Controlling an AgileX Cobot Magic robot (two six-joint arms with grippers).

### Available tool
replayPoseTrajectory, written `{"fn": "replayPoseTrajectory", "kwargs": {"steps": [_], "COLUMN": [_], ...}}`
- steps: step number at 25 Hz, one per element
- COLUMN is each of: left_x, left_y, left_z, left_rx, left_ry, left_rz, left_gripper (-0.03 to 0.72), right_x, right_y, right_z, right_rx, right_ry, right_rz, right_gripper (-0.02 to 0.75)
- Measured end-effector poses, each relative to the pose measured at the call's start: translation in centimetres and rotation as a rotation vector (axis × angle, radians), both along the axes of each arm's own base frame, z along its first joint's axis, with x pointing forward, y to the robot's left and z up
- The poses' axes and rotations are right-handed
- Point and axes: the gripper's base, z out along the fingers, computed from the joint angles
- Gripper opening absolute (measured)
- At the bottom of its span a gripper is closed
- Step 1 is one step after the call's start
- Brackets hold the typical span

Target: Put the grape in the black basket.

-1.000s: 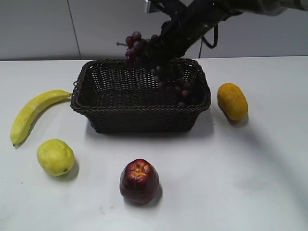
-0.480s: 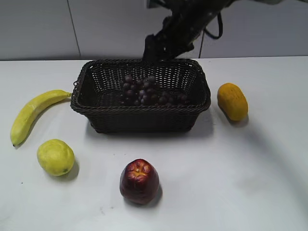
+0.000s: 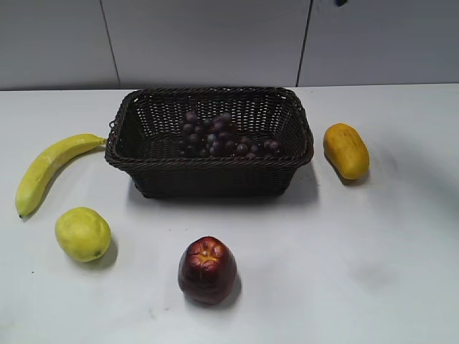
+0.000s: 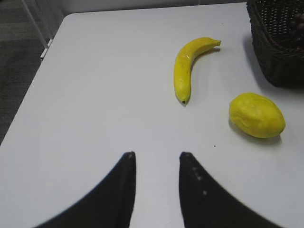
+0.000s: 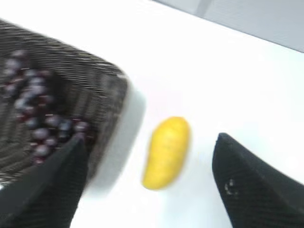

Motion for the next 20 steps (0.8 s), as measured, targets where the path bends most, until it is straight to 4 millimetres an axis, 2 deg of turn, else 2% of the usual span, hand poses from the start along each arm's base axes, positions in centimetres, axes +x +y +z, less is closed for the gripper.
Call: {"fn": "replayPoseTrajectory", "kwargs": {"steps": [2,4,10,20], "left_x": [0.0,0.0,0.0,0.0], "left_y": [0.0,0.0,0.0,0.0], "left_z": [0.0,0.0,0.0,0.0], "left_rx": [0.0,0.0,0.0,0.0], "left_ry": [0.0,0.0,0.0,0.0], "left_rz": [0.0,0.0,0.0,0.0], "left_gripper": [0.233,0.233,0.233,0.233], "right_x": [-1.1,-2.7,-9.6,-23.9], "right_y": [-2.2,-3.7,-5.1,-7.2], "right_z": [1.0,1.6,2.6,0.2], "right_rx": [-0.019,-0.024,-0.02,0.003], "right_ry": [-0.004,0.004,0.036,0.052], "right_rz": [-0.086,-0.134,-0.168,-0.209], "right_gripper": [0.612,0.604,0.593,0.591]}}
